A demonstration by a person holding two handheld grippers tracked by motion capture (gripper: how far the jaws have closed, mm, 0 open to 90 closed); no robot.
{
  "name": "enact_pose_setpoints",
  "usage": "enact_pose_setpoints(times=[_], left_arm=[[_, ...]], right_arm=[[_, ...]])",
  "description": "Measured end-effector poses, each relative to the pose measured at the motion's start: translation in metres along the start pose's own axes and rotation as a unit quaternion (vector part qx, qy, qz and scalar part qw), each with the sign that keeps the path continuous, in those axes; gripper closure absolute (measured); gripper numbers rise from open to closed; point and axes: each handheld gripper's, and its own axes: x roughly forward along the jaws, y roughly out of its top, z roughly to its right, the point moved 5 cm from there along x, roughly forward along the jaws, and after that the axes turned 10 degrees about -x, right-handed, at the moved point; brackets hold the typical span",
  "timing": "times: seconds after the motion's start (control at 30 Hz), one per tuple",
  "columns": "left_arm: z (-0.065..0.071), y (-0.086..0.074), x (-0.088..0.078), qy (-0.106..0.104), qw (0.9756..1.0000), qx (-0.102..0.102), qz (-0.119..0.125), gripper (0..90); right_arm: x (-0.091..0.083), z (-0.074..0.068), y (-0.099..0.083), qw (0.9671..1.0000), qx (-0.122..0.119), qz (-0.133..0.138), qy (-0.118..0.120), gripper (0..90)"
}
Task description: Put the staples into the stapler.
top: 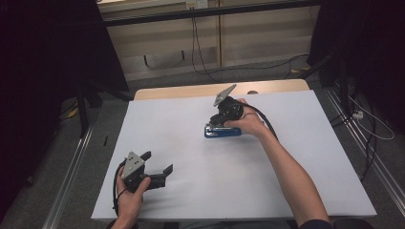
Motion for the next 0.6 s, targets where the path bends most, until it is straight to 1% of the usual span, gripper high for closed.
enact_pose_setpoints(times=[0.23,0.3,0.43,0.6], left_arm=[[0.0005,-0.0001,0.0004,-0.002,1.0,0.002,-0.001,4.1],[0.0007,0.0,0.0002,-0.002,1.0,0.004,-0.001,4.1],[0.0002,0.0,-0.0001,0.0,1.0,0.001,0.001,4.0],[0.0003,0.0001,-0.0001,-0.002,1.0,-0.001,0.002,4.2]], right_arm=[[0.0011,0.0035,0.0007,1.0,0.001,-0.001,-0.005,79.3],[0.002,0.0036,0.002,1.0,-0.006,0.001,-0.003,79.2],[0.0038,0.0046,0.0037,0.9999,-0.011,0.001,-0.001,79.2],[0.0067,0.0068,0.0023,0.9999,-0.01,0.0,0.005,79.2]])
